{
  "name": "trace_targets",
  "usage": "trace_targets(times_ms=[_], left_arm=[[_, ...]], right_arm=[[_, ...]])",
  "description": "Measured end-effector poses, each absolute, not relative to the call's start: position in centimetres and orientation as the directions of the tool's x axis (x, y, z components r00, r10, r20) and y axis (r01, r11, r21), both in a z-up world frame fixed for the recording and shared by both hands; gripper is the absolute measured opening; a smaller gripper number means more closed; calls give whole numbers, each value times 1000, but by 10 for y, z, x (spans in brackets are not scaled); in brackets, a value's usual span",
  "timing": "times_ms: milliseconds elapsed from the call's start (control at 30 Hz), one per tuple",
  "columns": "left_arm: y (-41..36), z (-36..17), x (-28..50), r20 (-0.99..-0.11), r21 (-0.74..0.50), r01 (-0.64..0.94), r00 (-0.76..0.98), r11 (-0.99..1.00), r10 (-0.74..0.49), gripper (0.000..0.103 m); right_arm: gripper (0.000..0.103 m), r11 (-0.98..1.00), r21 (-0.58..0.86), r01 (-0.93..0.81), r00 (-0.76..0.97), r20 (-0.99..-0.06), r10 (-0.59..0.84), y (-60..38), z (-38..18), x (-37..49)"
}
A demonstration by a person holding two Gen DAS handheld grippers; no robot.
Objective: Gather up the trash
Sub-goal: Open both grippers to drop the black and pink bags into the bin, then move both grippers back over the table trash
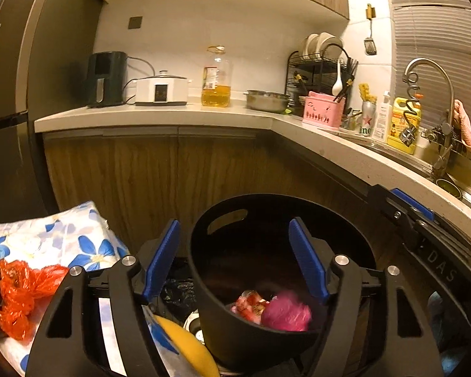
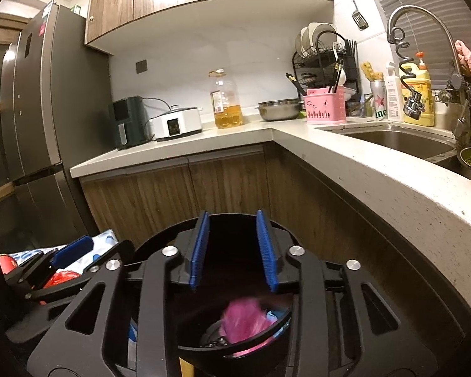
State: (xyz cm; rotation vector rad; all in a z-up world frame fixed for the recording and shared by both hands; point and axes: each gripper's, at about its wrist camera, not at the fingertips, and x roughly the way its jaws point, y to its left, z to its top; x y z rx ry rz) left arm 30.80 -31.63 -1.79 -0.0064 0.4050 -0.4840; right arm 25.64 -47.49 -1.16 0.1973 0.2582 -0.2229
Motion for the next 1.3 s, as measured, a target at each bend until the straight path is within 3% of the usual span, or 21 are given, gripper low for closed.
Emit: trace_targets(times_ms=[533,733,1300], left_arm=[[-275,-13,276,-379,-44,331,867,943,-322,95],[-259,-9,256,-370,-33,309,879,950,-299,97],[-201,-12,210,-361,-31,203,911,979,-201,97]], right_arm=[[78,962,122,245,936,-289,-202,-447,-10,229],[83,959,112,259,931,-292,-218,-436,-6,213],[84,958,103,269,929,-291,-230,-404,-5,174]])
